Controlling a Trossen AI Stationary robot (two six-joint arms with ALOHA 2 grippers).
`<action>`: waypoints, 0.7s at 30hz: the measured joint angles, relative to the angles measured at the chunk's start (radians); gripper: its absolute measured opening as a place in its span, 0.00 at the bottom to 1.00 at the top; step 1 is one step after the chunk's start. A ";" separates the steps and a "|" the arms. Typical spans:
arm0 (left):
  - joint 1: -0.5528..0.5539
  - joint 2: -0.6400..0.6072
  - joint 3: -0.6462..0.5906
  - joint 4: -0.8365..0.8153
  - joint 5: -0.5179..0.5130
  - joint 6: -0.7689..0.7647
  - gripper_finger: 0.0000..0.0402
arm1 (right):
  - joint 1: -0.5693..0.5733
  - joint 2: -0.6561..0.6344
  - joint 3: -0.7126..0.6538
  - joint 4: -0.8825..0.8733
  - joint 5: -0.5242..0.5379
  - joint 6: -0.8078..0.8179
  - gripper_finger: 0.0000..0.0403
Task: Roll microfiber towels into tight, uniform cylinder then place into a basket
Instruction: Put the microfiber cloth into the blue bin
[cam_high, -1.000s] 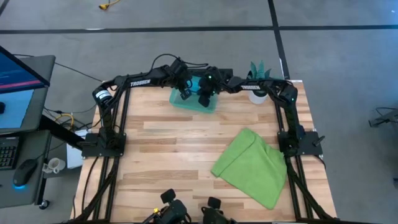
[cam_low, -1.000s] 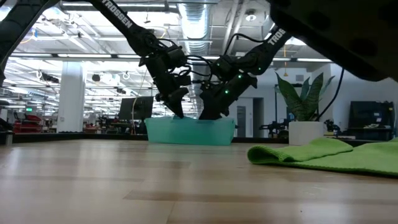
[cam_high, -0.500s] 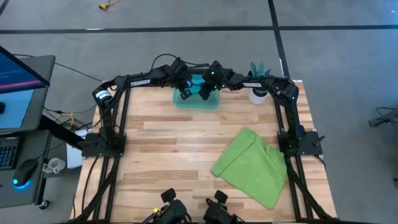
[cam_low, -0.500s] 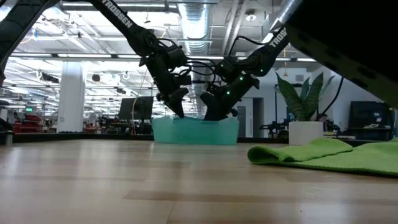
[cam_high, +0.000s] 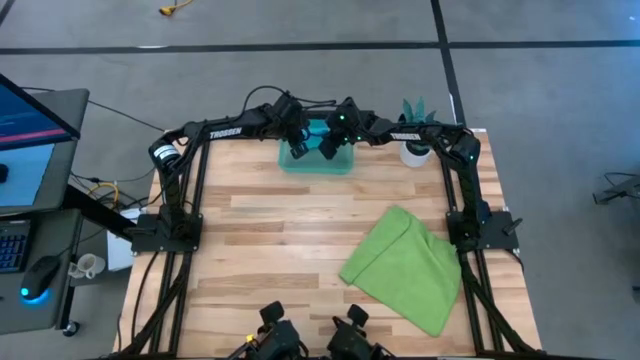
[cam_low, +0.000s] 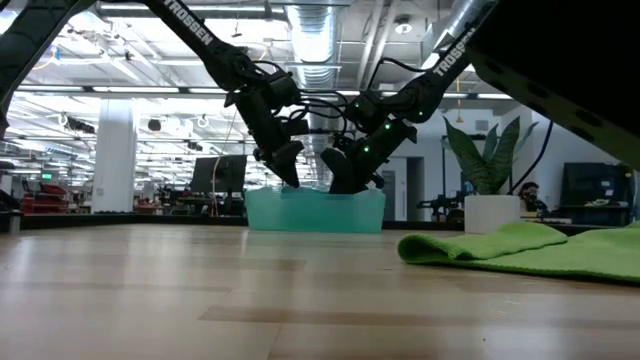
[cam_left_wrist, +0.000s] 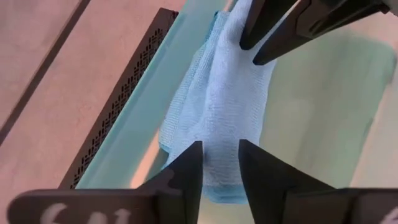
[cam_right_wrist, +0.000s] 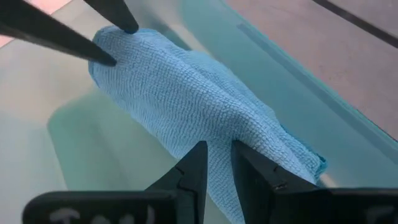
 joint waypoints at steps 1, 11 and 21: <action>0.000 -0.001 0.000 0.000 -0.003 0.012 0.26 | -0.001 0.000 0.000 0.001 0.000 0.004 0.24; 0.001 -0.095 0.001 -0.035 0.183 0.120 0.24 | -0.001 0.000 0.000 0.000 0.000 0.036 0.24; 0.002 0.003 -0.052 0.075 0.344 0.114 0.18 | -0.001 0.000 0.000 -0.008 0.000 0.028 0.24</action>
